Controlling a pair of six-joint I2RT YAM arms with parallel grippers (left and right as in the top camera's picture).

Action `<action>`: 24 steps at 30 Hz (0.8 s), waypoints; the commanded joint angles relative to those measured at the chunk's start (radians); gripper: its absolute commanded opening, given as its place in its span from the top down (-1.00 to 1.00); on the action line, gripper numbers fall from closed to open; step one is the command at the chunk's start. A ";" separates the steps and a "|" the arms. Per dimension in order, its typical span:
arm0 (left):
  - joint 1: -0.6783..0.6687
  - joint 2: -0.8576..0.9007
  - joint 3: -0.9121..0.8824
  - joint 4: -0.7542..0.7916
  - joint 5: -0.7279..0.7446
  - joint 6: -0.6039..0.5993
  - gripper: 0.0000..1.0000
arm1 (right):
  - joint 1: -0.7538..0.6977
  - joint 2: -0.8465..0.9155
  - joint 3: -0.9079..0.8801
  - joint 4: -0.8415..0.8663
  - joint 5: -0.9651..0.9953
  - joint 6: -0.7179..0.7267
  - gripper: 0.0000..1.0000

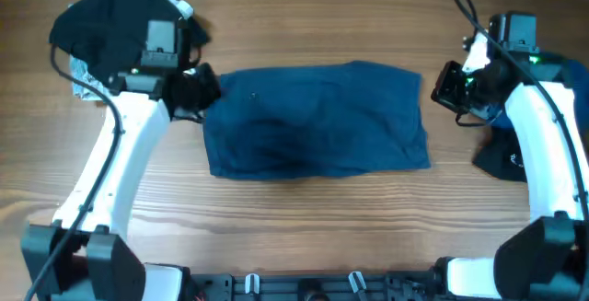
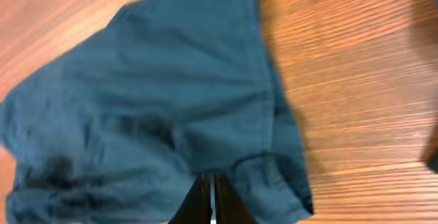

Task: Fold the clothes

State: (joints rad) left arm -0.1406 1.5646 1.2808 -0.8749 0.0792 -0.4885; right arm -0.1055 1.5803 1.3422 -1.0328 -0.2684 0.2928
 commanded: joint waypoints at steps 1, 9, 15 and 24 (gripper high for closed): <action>-0.114 0.090 -0.006 -0.013 0.149 -0.107 0.92 | 0.059 0.049 -0.043 0.025 -0.051 -0.027 0.91; -0.210 0.370 -0.007 -0.025 0.156 -0.178 0.92 | 0.122 0.262 -0.127 0.119 -0.075 0.030 0.92; -0.211 0.415 -0.029 -0.177 0.155 -0.140 0.92 | 0.122 0.381 -0.127 0.148 -0.045 0.102 0.91; -0.208 0.396 -0.151 -0.306 0.006 -0.096 0.92 | 0.112 0.393 -0.127 0.180 0.142 0.218 0.92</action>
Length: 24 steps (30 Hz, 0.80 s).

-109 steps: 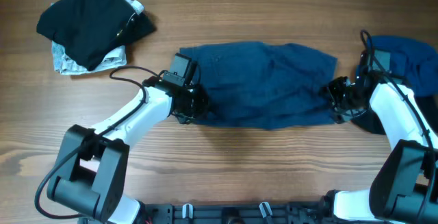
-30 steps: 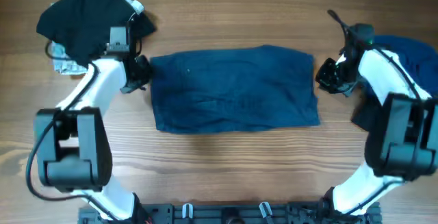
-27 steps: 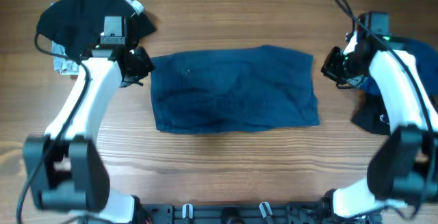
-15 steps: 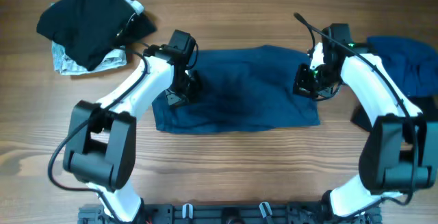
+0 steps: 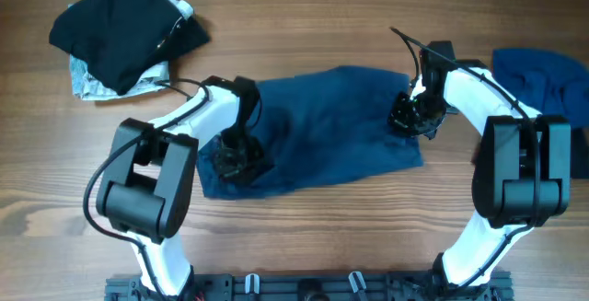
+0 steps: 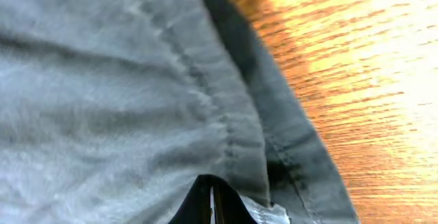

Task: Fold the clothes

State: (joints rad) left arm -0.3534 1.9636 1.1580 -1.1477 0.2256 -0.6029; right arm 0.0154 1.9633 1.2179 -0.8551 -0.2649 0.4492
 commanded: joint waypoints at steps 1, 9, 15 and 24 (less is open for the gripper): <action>0.005 -0.018 -0.026 -0.047 -0.174 0.013 0.92 | -0.013 0.010 0.000 -0.002 0.178 0.084 0.92; 0.077 -0.295 -0.023 -0.276 -0.418 -0.165 0.92 | -0.071 -0.026 0.203 -0.176 0.250 0.092 0.92; 0.076 -0.416 -0.007 -0.154 -0.324 -0.164 0.88 | 0.037 -0.102 0.241 -0.188 -0.243 -0.214 0.91; 0.075 -0.250 -0.010 0.253 -0.035 -0.108 0.92 | 0.357 -0.084 0.227 -0.061 -0.108 -0.004 0.80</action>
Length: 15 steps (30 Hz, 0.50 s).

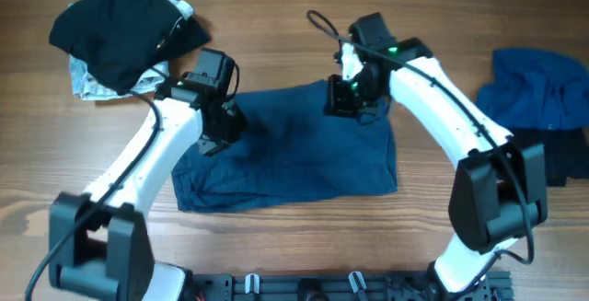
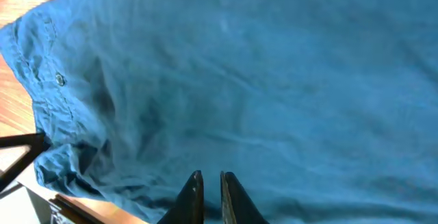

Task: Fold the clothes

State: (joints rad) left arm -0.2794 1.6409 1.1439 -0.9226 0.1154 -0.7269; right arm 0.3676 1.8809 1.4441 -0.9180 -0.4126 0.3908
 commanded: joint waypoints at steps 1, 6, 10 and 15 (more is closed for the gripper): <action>0.001 0.096 0.004 0.035 0.075 0.016 0.92 | 0.005 0.013 0.001 0.002 0.039 0.055 0.81; 0.003 0.226 0.004 0.049 0.074 0.017 0.92 | 0.005 0.137 0.000 0.001 0.071 0.055 0.90; 0.010 0.256 -0.001 0.032 0.054 0.068 0.89 | 0.003 0.232 0.000 -0.018 0.089 0.056 0.91; 0.103 0.256 -0.013 -0.002 -0.058 0.097 0.88 | -0.062 0.276 0.000 -0.030 0.184 0.061 0.92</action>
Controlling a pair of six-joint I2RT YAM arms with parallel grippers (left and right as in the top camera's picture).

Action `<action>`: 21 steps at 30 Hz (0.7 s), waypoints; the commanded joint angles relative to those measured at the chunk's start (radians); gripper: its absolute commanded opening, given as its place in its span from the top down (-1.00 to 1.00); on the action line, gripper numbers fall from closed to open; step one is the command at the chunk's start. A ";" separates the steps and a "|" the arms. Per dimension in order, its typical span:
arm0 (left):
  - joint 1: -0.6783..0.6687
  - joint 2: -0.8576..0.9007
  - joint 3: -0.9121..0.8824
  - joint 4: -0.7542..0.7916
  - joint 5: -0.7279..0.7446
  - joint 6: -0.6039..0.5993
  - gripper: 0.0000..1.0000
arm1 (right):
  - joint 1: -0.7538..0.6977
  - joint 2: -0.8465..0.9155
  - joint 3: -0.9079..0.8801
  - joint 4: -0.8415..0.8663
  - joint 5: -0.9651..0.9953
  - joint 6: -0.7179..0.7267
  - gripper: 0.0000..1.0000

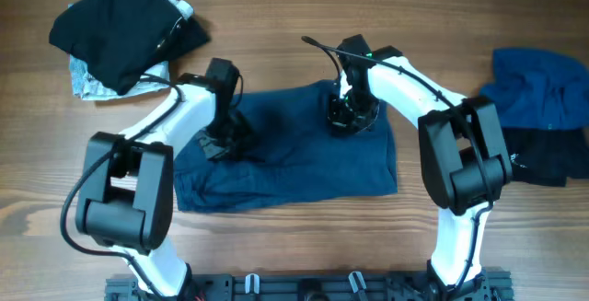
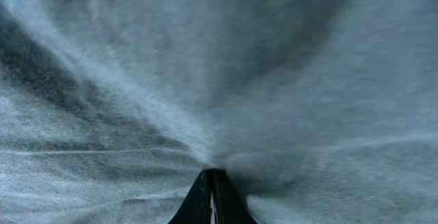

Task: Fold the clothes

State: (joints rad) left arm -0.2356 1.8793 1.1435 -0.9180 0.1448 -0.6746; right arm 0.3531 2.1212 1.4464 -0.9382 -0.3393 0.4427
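A dark blue garment (image 1: pixel 285 163) lies flattened in the middle of the wooden table. My right gripper (image 1: pixel 348 117) is down on its far right part. In the right wrist view the cloth (image 2: pixel 219 66) fills the frame, and the right gripper (image 2: pixel 212 177) is shut on a pinch of it, with creases radiating from the tips. My left gripper (image 1: pixel 224 135) rests on the garment's left part. Its jaws are hidden from above.
A black garment (image 1: pixel 120 20) lies bunched at the far left over a pale grey cloth (image 1: pixel 85 78). At the right edge sit a crumpled blue garment (image 1: pixel 538 85) and a dark one (image 1: pixel 543 158). Bare wood (image 1: pixel 294 246) lies in front of the blue garment.
My right gripper was slightly open above the garment's far edge. Now it is lower, shut on a pinch of cloth. The left arm has turned and its gripper stays on the left part.
First the garment lay spread out with both grippers off its two ends. Then both were down on it, the left at its near left, the right at its right edge. Later it lay further left and nearer the front, grippers over its far side. Now the right pinches it.
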 commanded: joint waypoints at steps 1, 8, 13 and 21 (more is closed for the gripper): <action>0.084 0.017 -0.013 -0.006 -0.099 0.051 0.88 | -0.064 0.035 -0.002 -0.014 0.138 0.010 0.92; 0.262 0.017 -0.012 0.053 -0.183 0.122 0.90 | -0.209 0.035 -0.002 -0.022 0.221 0.001 0.92; 0.290 -0.006 0.126 -0.039 -0.184 0.174 0.92 | -0.224 0.025 0.092 -0.096 0.258 -0.024 0.92; 0.151 -0.232 0.256 -0.387 0.009 0.140 0.92 | -0.106 -0.229 0.209 -0.346 0.023 -0.192 0.92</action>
State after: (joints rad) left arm 0.0238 1.6817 1.3945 -1.2850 0.0257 -0.5282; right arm 0.1577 1.9675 1.6390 -1.2789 -0.1780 0.3386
